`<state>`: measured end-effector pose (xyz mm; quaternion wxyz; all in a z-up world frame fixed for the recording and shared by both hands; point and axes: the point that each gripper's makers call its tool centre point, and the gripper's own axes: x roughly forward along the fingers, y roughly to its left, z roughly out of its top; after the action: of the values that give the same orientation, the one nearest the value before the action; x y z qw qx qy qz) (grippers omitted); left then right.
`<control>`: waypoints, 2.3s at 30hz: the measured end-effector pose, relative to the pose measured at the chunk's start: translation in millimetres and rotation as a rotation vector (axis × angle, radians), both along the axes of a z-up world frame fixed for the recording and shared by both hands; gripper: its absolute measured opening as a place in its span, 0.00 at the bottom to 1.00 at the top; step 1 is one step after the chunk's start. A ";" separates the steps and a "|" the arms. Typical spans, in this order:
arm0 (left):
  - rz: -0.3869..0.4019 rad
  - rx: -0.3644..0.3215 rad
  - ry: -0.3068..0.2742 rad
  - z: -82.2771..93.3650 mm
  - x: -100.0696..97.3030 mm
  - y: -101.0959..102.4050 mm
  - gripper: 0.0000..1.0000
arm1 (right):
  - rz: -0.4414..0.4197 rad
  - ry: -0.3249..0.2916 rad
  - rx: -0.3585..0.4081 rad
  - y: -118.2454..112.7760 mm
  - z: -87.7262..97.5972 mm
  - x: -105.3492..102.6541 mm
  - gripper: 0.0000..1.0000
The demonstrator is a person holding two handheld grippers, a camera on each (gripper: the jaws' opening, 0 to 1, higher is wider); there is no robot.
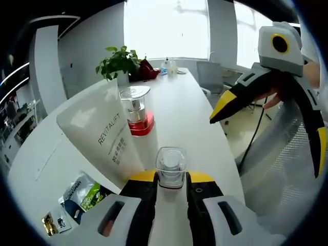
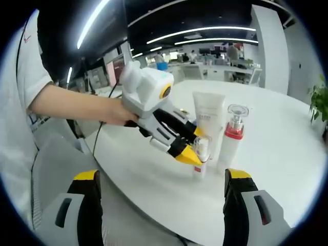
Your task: Arrange the skincare products in the storage area until every visible bottle or jar stands upright without overlapping.
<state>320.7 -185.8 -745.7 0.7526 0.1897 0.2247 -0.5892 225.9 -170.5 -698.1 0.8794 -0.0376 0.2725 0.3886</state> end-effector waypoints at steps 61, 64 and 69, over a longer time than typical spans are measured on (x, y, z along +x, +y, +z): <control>0.368 0.013 0.021 33.4 -43.5 120.7 0.68 | -0.037 -0.044 -0.030 -1.4 5.4 3.3 0.99; 0.400 0.017 0.022 33.7 -46.8 131.0 0.71 | -0.024 -0.045 -0.038 1.0 4.9 2.1 0.99; 0.450 0.004 0.039 34.8 -50.8 150.7 0.74 | -0.007 -0.040 -0.050 3.8 2.9 0.9 0.99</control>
<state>269.9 -35.0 -711.0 0.8602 0.1246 0.2771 -0.4095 226.8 -166.8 -695.3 0.8848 -0.0663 0.2648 0.3777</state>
